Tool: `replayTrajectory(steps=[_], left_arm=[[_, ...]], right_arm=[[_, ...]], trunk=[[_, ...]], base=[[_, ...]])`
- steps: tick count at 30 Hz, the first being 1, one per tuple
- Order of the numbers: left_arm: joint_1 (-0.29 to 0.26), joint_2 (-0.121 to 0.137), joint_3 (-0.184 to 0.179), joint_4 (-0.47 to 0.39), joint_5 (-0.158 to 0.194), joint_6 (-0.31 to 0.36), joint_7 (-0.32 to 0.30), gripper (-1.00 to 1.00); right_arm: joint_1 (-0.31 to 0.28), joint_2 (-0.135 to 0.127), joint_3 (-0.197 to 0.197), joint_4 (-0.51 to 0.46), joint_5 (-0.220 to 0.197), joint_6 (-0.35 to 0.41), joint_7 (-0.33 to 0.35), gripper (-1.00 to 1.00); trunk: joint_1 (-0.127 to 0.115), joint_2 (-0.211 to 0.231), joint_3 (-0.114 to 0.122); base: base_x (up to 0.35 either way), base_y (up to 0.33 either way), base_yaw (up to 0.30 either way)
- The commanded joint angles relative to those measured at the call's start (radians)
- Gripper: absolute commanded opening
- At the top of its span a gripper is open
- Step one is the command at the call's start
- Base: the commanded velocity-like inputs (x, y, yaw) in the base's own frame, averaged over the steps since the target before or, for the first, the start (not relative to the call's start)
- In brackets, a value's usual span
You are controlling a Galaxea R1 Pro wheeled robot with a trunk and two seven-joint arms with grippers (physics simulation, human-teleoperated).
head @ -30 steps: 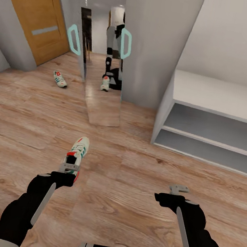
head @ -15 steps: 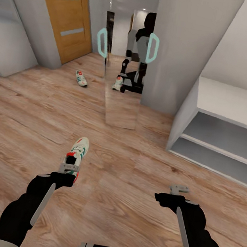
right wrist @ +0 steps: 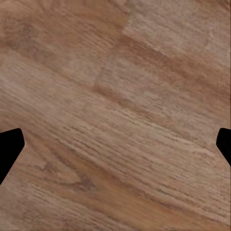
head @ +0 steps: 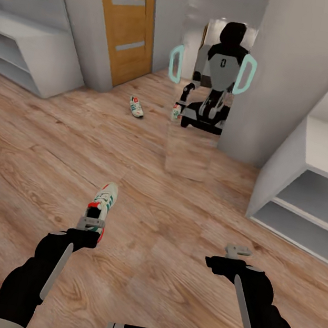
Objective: Pick up the two gym shoes and the two sandals from the corridor floor and place them onto the hallstand (shoe rack) in the corridor, making sure they are on the rack and not on the floor. Arrange them so the two gym shoes are next to each other and the two sandals are next to each other.
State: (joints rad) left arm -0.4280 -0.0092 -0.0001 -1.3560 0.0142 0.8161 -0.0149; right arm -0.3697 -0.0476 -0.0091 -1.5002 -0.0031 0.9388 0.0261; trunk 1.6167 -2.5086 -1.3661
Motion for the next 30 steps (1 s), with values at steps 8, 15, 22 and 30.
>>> replayTrajectory(steps=[8,15,22,30], left_arm=[[0.0,0.0,0.0,0.0,0.0,0.0,0.0,-1.0],[0.006,0.0,-0.002,0.0,0.0,0.0,-0.001,-1.0],[0.008,0.0,-0.002,0.0,0.0,0.0,-0.001,-1.0],[0.008,0.0,-0.002,0.0,0.0,0.0,-0.001,-1.0]], right_arm=[[0.0,0.0,0.001,0.0,0.0,0.0,0.0,1.0],[0.0,0.0,0.0,0.0,0.0,0.0,0.0,1.0],[0.0,0.0,0.0,0.0,0.0,0.0,0.0,1.0],[0.0,0.0,0.0,0.0,0.0,0.0,0.0,1.0]], trunk=[[0.0,0.0,0.0],[0.0,0.0,0.0],[0.0,0.0,0.0],[0.0,0.0,0.0]], base=[[0.247,0.215,0.292],[0.252,0.22,0.292],[0.252,0.21,0.292],[0.252,0.152,0.292]])
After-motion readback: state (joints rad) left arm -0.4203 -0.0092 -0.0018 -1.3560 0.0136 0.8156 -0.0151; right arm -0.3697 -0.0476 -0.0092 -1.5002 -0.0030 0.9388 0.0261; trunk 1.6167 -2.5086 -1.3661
